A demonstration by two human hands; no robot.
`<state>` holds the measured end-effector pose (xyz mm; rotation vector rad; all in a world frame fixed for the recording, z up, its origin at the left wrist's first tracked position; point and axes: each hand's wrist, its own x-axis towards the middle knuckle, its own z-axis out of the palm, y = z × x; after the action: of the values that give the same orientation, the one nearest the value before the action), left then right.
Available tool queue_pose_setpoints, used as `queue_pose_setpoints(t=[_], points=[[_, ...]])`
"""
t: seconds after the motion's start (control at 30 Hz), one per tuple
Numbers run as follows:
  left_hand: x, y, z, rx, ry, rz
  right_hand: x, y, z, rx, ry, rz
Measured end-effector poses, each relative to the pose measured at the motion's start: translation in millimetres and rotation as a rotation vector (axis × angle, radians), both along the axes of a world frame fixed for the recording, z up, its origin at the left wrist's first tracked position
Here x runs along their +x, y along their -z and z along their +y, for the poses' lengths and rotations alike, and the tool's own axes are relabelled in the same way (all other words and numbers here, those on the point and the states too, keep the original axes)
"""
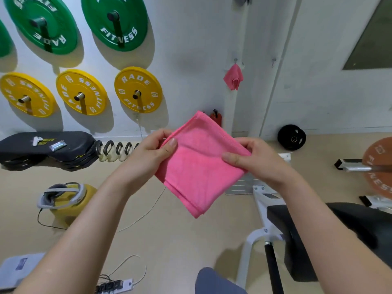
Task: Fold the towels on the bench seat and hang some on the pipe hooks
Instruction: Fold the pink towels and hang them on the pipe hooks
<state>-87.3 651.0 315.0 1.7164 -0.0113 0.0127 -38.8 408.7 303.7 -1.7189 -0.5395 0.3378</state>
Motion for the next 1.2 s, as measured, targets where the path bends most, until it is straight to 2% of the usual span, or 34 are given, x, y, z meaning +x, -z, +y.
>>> queue_pose_setpoints(t=[0.13,0.23,0.3,0.4,0.5,0.53,0.6,0.67,0.73,0.87,1.07,1.2], points=[[39,24,14,-0.076,0.013,0.027,45,-2,5,-0.003,0.148,-0.117],[81,38,19,-0.073,-0.012,0.122,87,-6,11,-0.085,0.175,-0.284],[118,41,18,0.013,-0.015,0.127,117,-11,12,-0.148,0.151,-0.392],[181,19,-7,0.23,-0.038,-0.103,167,-28,7,-0.241,0.104,-0.518],[232,-14,-43,0.474,0.177,-0.359,213,-46,2,-0.364,0.026,-0.582],[251,-22,-53,0.507,0.281,-0.388,230,-52,0,-0.396,0.01,-0.595],[288,-34,-68,0.526,0.403,-0.324,262,-64,-6,-0.45,-0.006,-0.606],[332,-39,-72,0.623,0.383,-0.285,294,-73,-17,-0.502,0.02,-0.628],[377,-40,-70,0.6,0.405,-0.26,327,-79,-31,-0.531,0.06,-0.646],[465,-41,-64,0.503,0.485,-0.253,396,-80,-47,-0.58,0.093,-0.564],[592,-31,-49,0.444,0.567,-0.261,495,-88,-49,-0.6,-0.072,-0.171],[664,-21,-46,0.381,0.64,-0.142,557,-95,-42,-0.59,-0.046,-0.15]])
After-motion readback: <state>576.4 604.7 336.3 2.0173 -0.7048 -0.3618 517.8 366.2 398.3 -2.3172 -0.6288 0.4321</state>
